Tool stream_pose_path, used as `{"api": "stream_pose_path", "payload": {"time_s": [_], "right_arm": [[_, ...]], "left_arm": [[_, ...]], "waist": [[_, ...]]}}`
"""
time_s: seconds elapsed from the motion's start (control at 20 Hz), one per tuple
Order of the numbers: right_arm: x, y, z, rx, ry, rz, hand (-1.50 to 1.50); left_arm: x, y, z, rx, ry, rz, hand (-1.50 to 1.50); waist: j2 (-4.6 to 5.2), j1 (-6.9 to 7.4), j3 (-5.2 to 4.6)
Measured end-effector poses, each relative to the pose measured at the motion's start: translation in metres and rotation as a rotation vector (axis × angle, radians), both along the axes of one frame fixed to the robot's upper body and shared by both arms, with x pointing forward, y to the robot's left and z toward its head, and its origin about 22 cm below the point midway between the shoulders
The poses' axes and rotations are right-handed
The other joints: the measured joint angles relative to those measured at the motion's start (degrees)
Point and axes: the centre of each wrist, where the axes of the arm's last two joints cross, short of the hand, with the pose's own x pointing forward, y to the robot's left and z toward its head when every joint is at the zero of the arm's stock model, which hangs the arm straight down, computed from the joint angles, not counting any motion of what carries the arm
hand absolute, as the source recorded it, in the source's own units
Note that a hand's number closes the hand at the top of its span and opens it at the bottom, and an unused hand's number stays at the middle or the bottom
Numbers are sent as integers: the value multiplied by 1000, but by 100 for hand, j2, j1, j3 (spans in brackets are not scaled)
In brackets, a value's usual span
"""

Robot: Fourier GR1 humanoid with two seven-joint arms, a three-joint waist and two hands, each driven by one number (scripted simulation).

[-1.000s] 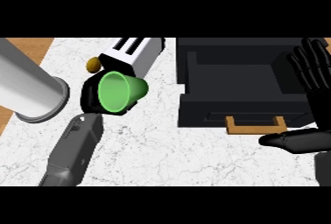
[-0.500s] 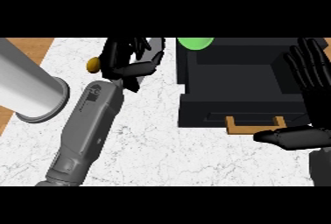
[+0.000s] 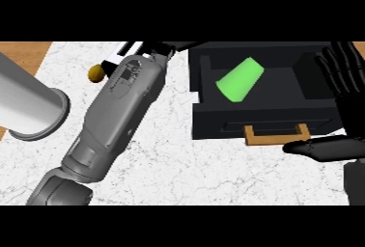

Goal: Pick up the cup, place it into the drawer and close the drawer

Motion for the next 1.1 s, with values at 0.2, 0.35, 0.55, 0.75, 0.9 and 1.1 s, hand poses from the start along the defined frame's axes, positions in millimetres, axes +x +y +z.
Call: {"api": "stream_pose_path", "payload": {"time_s": [0.2, 0.35, 0.55, 0.75, 0.9, 1.1], "right_arm": [[4, 0, 8, -2, -10, 25, -150], [8, 9, 10, 0, -20, 44, -150], [9, 16, 12, 1, -27, 61, -150], [11, 17, 13, -1, -38, 90, -150], [15, 22, 16, -2, -46, 114, -150], [21, 27, 20, -5, -58, 148, -150]], "left_arm": [[4, -20, 4, 67, 77, 44, 150], [7, -26, -3, 124, 129, 72, 150], [10, -27, -15, 200, 193, 67, 150], [10, -24, -33, 290, 252, 44, 150], [9, -22, -42, 331, 280, 31, -150], [7, -19, -54, 330, 291, 13, -150]], "waist": [[34, -141, 2], [72, -239, 4], [117, -386, 5], [178, -588, 10], [213, -715, 9], [249, -848, 7]]}}
